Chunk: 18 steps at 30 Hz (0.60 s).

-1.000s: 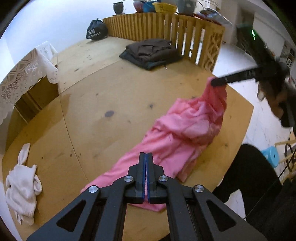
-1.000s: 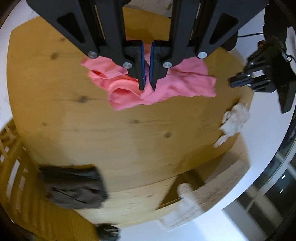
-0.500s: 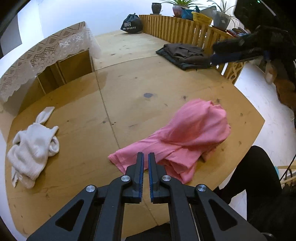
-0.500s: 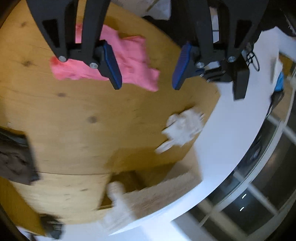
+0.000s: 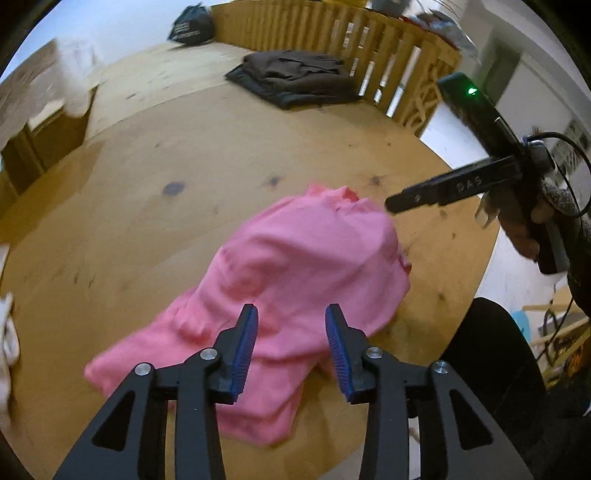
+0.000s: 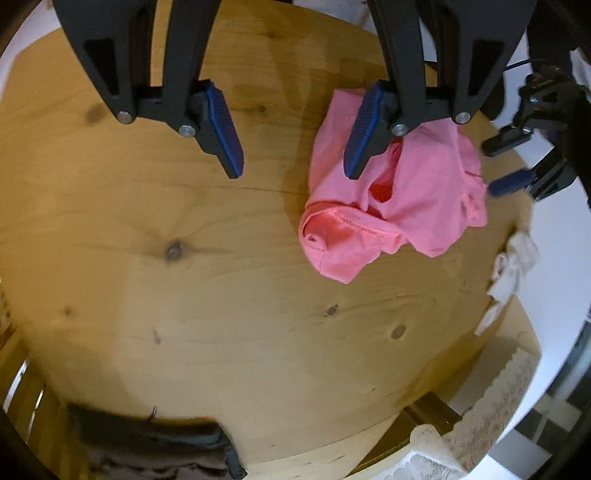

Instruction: Fold clothes

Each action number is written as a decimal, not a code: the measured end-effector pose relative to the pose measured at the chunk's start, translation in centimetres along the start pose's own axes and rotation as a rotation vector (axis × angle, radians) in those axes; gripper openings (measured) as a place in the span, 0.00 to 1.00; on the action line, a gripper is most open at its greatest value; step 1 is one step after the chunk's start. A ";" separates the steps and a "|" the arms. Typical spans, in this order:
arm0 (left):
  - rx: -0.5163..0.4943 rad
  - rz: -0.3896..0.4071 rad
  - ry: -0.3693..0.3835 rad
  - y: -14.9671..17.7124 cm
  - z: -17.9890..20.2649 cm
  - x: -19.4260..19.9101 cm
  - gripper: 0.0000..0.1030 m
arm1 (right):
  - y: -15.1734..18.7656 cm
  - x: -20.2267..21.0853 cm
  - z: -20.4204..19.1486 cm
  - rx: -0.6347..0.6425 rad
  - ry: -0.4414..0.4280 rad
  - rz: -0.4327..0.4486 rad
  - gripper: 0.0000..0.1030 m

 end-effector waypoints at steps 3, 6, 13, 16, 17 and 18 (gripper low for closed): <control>-0.059 0.023 -0.008 -2.0 0.9 -1.1 0.62 | 0.6 -0.4 -0.3 0.008 -0.005 -0.001 0.54; -0.090 0.001 -0.008 -3.3 1.4 -3.1 0.63 | 0.1 -0.5 -0.2 -0.007 -0.032 0.007 0.54; -0.130 -0.044 0.038 -2.3 1.6 -4.2 0.05 | -1.0 -1.0 0.2 -0.005 -0.034 0.023 0.54; -0.127 -0.021 0.043 -1.4 0.5 -2.8 0.04 | -1.6 -1.3 -0.3 0.025 -0.023 0.018 0.54; -0.127 -0.013 0.036 -1.1 0.0 -2.2 0.04 | -1.9 -1.7 -0.5 0.041 -0.011 0.017 0.54; -0.127 -0.004 0.029 -0.8 -0.6 -1.7 0.04 | -2.1 -2.0 -0.7 0.056 0.002 0.015 0.54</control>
Point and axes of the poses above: each gripper's, at about its wrist camera, not at the fingertips, and x roughly against the way its jaws point, z to its right, y to its underside, the point moved 4 cm from there along -x, roughly the way its jaws point, and after that the axes turned 14 degrees about -y, right-handed, at the moved point
